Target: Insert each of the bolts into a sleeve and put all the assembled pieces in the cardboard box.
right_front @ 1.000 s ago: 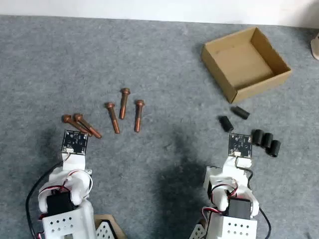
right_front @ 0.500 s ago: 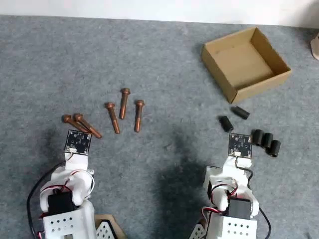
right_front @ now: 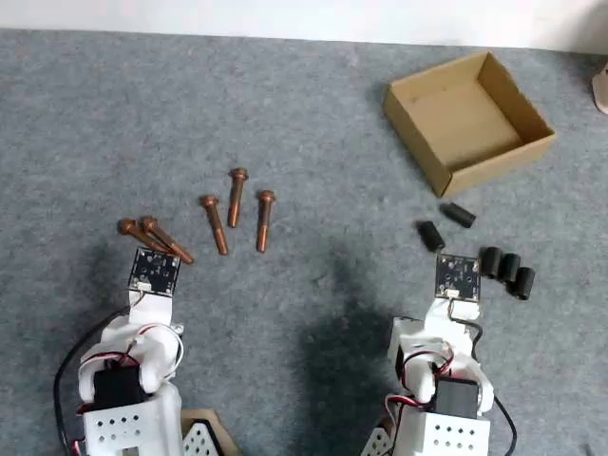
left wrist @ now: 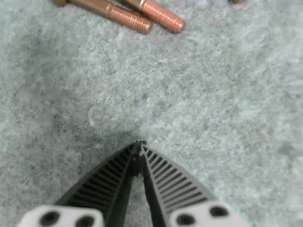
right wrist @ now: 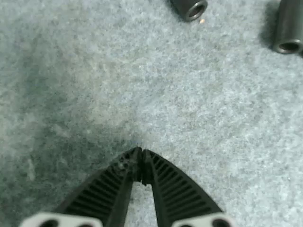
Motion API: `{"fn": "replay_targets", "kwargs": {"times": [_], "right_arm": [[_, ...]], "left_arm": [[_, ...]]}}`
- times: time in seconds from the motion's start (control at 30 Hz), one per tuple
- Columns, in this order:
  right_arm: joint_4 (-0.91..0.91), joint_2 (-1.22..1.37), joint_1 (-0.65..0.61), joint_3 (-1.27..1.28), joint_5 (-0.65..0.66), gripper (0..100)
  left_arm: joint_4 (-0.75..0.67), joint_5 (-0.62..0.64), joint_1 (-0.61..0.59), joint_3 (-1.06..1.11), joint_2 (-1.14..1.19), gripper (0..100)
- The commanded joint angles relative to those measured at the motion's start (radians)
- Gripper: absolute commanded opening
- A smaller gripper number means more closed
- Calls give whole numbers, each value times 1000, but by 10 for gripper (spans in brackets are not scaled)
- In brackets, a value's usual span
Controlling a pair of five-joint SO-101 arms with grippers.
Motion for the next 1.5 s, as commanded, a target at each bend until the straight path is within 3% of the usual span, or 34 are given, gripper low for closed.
{"fn": "replay_targets", "kwargs": {"times": [0.0,0.2,1.1,1.47], "right_arm": [[5,-12,7,97,6,6],[5,-12,5,99,3,6],[5,-12,5,99,2,6],[-5,-12,5,99,2,6]], "left_arm": [[-14,-6,31,19,-10,10],[-14,-6,81,19,-10,7],[-12,-2,71,-27,-2,6],[2,-3,-182,-197,-1,6]]}}
